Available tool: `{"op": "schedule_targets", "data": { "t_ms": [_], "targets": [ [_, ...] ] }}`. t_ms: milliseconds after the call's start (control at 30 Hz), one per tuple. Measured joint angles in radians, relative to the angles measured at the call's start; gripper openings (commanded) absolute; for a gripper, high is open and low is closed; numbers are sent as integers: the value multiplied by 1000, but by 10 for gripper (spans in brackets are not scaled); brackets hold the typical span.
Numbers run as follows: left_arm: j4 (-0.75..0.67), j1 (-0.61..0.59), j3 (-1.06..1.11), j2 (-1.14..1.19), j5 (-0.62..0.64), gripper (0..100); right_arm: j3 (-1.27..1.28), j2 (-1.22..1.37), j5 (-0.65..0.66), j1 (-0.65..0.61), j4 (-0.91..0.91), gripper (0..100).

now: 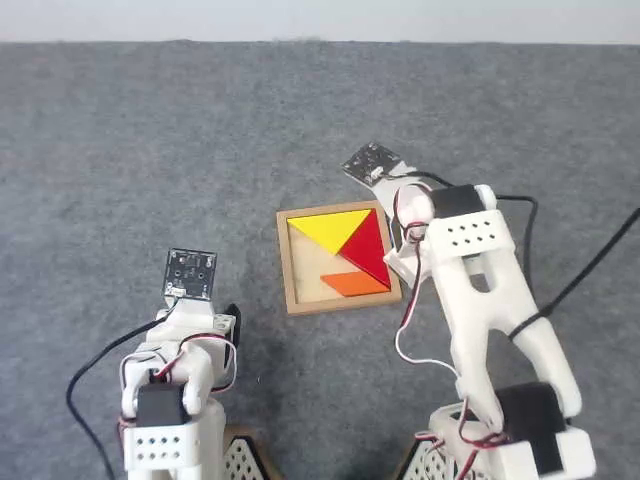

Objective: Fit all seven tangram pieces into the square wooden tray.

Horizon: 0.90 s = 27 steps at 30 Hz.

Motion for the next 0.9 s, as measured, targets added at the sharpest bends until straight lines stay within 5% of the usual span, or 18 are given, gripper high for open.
{"op": "schedule_targets", "data": {
  "t_ms": [200,900],
  "targets": [
    [0,2,0,0,0,153,63,-2,-2,86,23,292],
    [0,0,0,0,0,153,305,129,-48,161,-304,296]
  ]
}}
